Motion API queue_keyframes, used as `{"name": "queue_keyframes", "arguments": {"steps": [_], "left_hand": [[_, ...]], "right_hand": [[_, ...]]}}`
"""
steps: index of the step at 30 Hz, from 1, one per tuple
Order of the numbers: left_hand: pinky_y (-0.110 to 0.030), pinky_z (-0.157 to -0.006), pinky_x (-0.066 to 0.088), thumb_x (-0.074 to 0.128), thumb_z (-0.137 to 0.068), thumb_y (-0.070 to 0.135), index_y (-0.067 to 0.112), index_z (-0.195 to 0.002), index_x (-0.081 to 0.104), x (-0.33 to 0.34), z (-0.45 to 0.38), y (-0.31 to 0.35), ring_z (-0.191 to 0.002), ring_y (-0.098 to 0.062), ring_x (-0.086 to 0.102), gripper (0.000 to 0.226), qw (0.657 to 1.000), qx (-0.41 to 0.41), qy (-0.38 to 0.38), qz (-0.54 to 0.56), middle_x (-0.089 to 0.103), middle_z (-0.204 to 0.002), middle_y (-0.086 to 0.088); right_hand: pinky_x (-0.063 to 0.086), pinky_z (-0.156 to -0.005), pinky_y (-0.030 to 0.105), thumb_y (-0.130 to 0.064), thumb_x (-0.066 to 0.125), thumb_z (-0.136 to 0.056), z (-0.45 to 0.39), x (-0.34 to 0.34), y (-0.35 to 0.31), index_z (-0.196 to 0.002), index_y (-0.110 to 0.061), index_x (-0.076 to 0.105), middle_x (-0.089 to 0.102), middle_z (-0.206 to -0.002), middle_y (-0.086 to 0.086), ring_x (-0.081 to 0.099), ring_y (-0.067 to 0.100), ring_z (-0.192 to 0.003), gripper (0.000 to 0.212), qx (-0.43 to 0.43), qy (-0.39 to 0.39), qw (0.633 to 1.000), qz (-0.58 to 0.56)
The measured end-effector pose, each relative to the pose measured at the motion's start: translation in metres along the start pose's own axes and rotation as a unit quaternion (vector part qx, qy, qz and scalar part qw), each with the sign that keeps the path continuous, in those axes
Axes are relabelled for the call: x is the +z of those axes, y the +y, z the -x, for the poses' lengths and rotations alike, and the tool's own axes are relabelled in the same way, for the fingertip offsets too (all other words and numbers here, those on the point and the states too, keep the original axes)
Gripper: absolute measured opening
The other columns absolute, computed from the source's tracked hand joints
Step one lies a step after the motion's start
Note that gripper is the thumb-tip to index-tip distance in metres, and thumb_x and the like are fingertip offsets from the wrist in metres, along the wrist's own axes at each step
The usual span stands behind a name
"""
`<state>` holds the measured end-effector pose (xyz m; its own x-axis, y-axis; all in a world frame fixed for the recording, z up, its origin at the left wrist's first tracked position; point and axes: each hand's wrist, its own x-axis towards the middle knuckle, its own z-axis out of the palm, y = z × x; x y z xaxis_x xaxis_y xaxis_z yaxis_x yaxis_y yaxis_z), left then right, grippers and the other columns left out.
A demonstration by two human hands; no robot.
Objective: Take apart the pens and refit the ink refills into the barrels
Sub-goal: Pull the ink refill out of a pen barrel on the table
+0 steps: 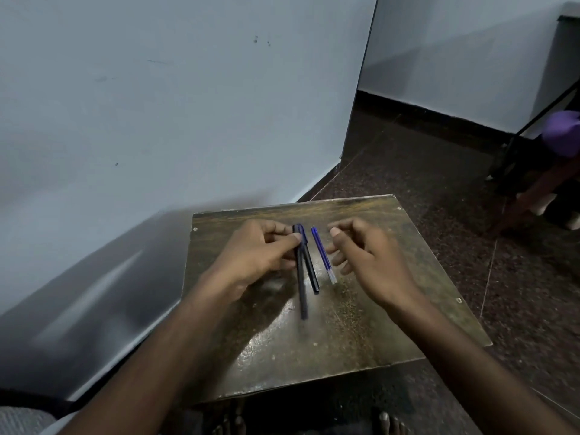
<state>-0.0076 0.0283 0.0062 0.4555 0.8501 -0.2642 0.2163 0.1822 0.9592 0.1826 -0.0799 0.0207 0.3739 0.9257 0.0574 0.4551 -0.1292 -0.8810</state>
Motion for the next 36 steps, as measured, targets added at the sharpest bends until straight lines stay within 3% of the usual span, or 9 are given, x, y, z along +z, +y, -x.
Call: {"name": "queue_keyframes", "arguments": {"steps": [4, 7, 10, 13, 17, 23, 29, 32, 36], "left_hand": [[-0.024, -0.075, 0.058, 0.081, -0.098, 0.026, 0.02, -0.107, 0.082, 0.021, 0.005, 0.007, -0.088, 0.0, 0.076, 0.011, 0.997, 0.053, 0.008, 0.047, 0.086, -0.094, 0.005], [-0.023, -0.075, 0.05, 0.081, -0.097, 0.031, 0.025, -0.109, 0.082, 0.028, 0.008, 0.008, -0.092, 0.004, 0.073, 0.013, 0.996, 0.074, 0.028, 0.048, 0.087, -0.098, 0.008], [-0.017, -0.073, 0.049, 0.079, -0.098, 0.032, 0.026, -0.109, 0.082, 0.034, 0.014, 0.005, -0.088, 0.007, 0.073, 0.012, 0.996, 0.087, 0.013, 0.035, 0.086, -0.096, 0.009], [-0.012, -0.069, 0.051, 0.079, -0.099, 0.032, 0.027, -0.105, 0.083, 0.038, 0.018, 0.003, -0.084, 0.007, 0.075, 0.009, 0.996, 0.081, -0.001, 0.026, 0.085, -0.091, 0.011], [-0.019, -0.074, 0.049, 0.078, -0.099, 0.036, 0.031, -0.099, 0.085, 0.043, 0.021, 0.003, -0.095, -0.002, 0.079, 0.009, 0.996, 0.085, 0.009, 0.008, 0.086, -0.095, 0.01], [-0.035, -0.084, 0.061, 0.076, -0.1, 0.039, 0.031, -0.104, 0.087, 0.047, 0.022, 0.001, -0.089, -0.006, 0.073, 0.013, 0.997, 0.054, 0.007, 0.063, 0.084, -0.093, 0.006], [-0.02, -0.068, 0.055, 0.072, -0.1, 0.048, 0.037, -0.112, 0.08, 0.044, 0.021, 0.0, -0.086, 0.0, 0.072, 0.018, 0.998, 0.052, -0.021, -0.009, 0.083, -0.104, 0.008], [-0.01, -0.061, 0.051, 0.075, -0.084, 0.061, 0.042, -0.103, 0.079, 0.05, 0.023, -0.001, -0.083, 0.004, 0.076, 0.027, 0.995, 0.076, -0.045, -0.048, 0.084, -0.096, 0.012], [-0.039, -0.073, 0.068, 0.081, -0.095, 0.043, 0.035, -0.094, 0.082, 0.056, 0.022, -0.005, -0.071, -0.012, 0.081, 0.008, 0.995, 0.102, -0.006, -0.006, 0.084, -0.08, 0.001]], "right_hand": [[0.066, -0.077, 0.038, -0.037, 0.058, -0.112, 0.01, 0.01, -0.006, -0.113, -0.009, 0.07, 0.084, -0.094, 0.009, 0.082, 0.024, -0.084, 0.03, 0.102, -0.097, 0.971, -0.195], [0.065, -0.07, 0.035, -0.029, 0.055, -0.114, 0.01, 0.011, -0.008, -0.12, 0.002, 0.065, 0.079, -0.082, 0.009, 0.076, 0.02, -0.072, 0.033, 0.14, -0.125, 0.945, -0.267], [0.063, -0.072, 0.032, -0.023, 0.049, -0.117, 0.013, 0.013, -0.005, -0.121, -0.004, 0.067, 0.076, -0.082, 0.005, 0.074, 0.014, -0.072, 0.026, 0.123, -0.145, 0.945, -0.265], [0.052, -0.06, 0.022, -0.019, 0.047, -0.117, 0.016, 0.014, -0.003, -0.11, -0.013, 0.066, 0.068, -0.074, -0.004, 0.061, 0.005, -0.062, 0.021, 0.122, -0.134, 0.949, -0.259], [0.033, -0.045, 0.015, -0.034, 0.048, -0.116, 0.024, 0.019, -0.006, -0.098, -0.03, 0.068, 0.05, -0.064, -0.015, 0.041, -0.002, -0.048, 0.027, 0.115, -0.073, 0.972, -0.191], [0.032, -0.041, 0.011, -0.039, 0.047, -0.116, 0.029, 0.026, -0.009, -0.101, -0.032, 0.071, 0.052, -0.054, -0.019, 0.043, -0.003, -0.041, 0.029, 0.09, -0.026, 0.975, -0.201], [0.024, -0.039, 0.017, -0.038, 0.045, -0.117, 0.022, 0.021, -0.009, -0.108, -0.027, 0.07, 0.046, -0.066, -0.007, 0.03, 0.002, -0.044, 0.029, 0.151, -0.04, 0.926, -0.343], [0.026, -0.04, 0.017, -0.031, 0.042, -0.118, 0.013, 0.019, -0.014, -0.116, -0.022, 0.068, 0.067, -0.091, 0.006, 0.033, 0.002, -0.042, 0.028, 0.163, -0.048, 0.898, -0.407], [0.037, -0.043, 0.016, -0.023, 0.043, -0.118, 0.013, 0.024, -0.024, -0.126, -0.017, 0.068, 0.079, -0.088, 0.004, 0.062, 0.004, -0.049, 0.027, 0.164, -0.067, 0.879, -0.443]]}}
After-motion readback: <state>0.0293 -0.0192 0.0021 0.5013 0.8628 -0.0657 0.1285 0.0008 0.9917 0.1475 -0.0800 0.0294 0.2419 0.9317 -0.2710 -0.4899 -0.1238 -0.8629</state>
